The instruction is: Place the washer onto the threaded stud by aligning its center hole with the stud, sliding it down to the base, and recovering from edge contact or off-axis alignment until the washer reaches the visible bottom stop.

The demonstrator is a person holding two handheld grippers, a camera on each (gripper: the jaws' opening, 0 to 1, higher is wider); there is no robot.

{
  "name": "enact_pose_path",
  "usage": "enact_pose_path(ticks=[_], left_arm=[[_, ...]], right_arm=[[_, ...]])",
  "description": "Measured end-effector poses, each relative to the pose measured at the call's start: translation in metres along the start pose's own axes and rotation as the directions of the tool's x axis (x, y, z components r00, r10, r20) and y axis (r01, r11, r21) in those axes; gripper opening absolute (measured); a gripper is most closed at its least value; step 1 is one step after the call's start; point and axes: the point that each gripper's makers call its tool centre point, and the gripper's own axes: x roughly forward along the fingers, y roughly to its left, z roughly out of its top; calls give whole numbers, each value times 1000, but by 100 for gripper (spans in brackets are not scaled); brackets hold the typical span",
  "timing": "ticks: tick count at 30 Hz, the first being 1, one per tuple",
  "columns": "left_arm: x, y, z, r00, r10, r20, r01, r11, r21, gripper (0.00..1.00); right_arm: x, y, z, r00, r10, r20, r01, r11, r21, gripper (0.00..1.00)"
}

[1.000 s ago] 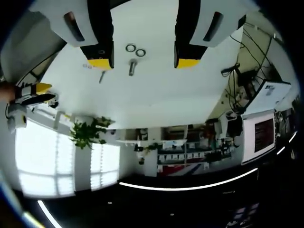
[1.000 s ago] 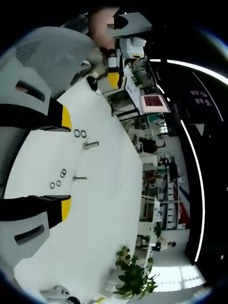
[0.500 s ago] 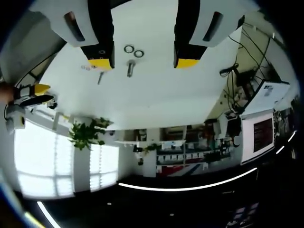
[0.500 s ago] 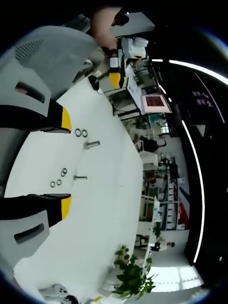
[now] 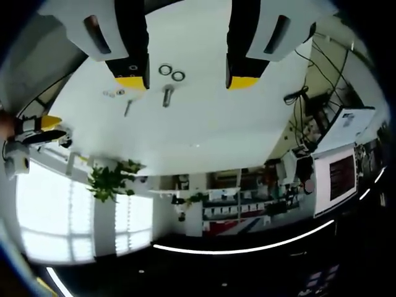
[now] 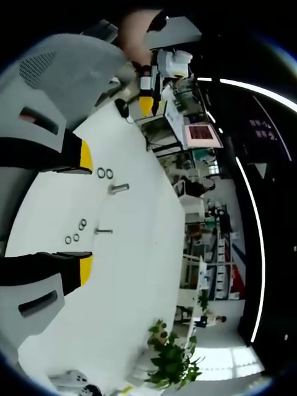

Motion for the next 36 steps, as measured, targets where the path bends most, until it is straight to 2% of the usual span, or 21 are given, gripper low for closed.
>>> enact_pose_path(ticks=[8,15,36], left_arm=[[4,-4,-6,999,-13,-38,14,1000,20,48],[2,-3,-6,999,2,-37,-1,1000,26,47],[7,-8,-10,997,-17,-72,22,998,58,47]], right_arm=[[-1,-2,0,1000,-2,0,2,1000,9,52],[-1,1,1,1000,9,8,-9,1000,4,52],[-1,0,2,1000,7,12,-6,1000,-19,51]])
